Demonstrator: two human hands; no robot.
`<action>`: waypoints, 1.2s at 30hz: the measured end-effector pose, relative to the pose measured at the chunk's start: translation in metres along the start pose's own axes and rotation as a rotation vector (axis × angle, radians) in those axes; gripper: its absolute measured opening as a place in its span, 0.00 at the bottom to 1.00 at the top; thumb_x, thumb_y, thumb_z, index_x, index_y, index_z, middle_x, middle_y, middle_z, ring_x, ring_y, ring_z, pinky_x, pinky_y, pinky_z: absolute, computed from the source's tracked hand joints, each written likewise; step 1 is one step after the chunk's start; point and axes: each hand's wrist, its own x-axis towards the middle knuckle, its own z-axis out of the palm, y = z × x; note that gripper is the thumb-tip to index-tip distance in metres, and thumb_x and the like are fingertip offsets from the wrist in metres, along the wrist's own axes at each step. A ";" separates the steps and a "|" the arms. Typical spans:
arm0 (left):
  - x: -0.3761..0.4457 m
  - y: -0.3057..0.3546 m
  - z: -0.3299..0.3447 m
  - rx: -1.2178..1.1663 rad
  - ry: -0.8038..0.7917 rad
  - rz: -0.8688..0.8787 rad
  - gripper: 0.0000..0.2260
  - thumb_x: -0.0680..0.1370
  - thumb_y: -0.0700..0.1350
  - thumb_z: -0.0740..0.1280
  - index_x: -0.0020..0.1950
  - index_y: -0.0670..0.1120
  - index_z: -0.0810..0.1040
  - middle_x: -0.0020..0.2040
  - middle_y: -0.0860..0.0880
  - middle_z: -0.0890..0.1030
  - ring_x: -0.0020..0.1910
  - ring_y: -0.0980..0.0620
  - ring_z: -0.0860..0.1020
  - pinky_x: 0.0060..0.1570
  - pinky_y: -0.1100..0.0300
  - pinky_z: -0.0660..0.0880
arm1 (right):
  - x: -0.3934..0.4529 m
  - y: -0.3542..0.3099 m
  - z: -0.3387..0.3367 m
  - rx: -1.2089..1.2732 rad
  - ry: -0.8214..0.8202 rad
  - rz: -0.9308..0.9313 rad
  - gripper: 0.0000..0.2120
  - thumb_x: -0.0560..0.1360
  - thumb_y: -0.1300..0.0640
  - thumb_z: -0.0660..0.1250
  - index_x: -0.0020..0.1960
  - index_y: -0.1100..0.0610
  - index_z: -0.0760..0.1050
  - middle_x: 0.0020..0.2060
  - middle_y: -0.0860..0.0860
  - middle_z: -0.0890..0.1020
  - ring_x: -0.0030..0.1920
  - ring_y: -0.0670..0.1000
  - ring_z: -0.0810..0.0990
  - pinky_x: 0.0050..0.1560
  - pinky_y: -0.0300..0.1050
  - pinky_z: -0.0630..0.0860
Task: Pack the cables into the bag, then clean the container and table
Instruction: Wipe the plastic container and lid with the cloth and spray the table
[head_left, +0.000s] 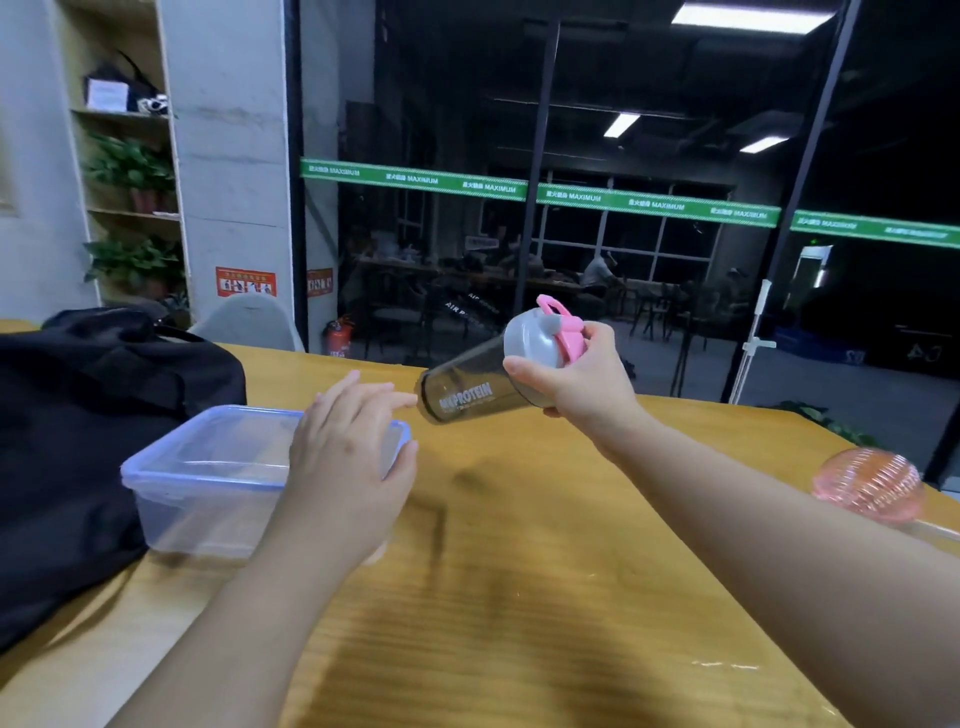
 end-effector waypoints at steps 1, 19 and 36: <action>0.000 -0.007 -0.001 0.022 0.008 -0.030 0.19 0.71 0.53 0.55 0.56 0.49 0.77 0.59 0.50 0.77 0.67 0.47 0.66 0.65 0.57 0.55 | 0.004 -0.002 0.007 -0.023 -0.019 -0.020 0.38 0.61 0.44 0.78 0.62 0.50 0.62 0.58 0.44 0.72 0.54 0.50 0.78 0.49 0.52 0.81; -0.005 -0.040 -0.005 0.220 0.126 -0.616 0.13 0.74 0.37 0.61 0.54 0.49 0.79 0.53 0.47 0.78 0.62 0.46 0.71 0.68 0.43 0.43 | 0.043 -0.062 0.149 -0.132 -0.273 -0.228 0.32 0.63 0.49 0.79 0.62 0.56 0.72 0.53 0.50 0.77 0.49 0.47 0.77 0.38 0.32 0.72; -0.005 -0.033 -0.008 0.228 0.114 -0.606 0.18 0.76 0.39 0.57 0.64 0.52 0.70 0.67 0.52 0.69 0.73 0.53 0.55 0.70 0.47 0.37 | 0.052 -0.080 0.190 -0.271 -0.312 -0.161 0.31 0.63 0.42 0.76 0.56 0.55 0.67 0.47 0.48 0.73 0.45 0.47 0.75 0.41 0.42 0.75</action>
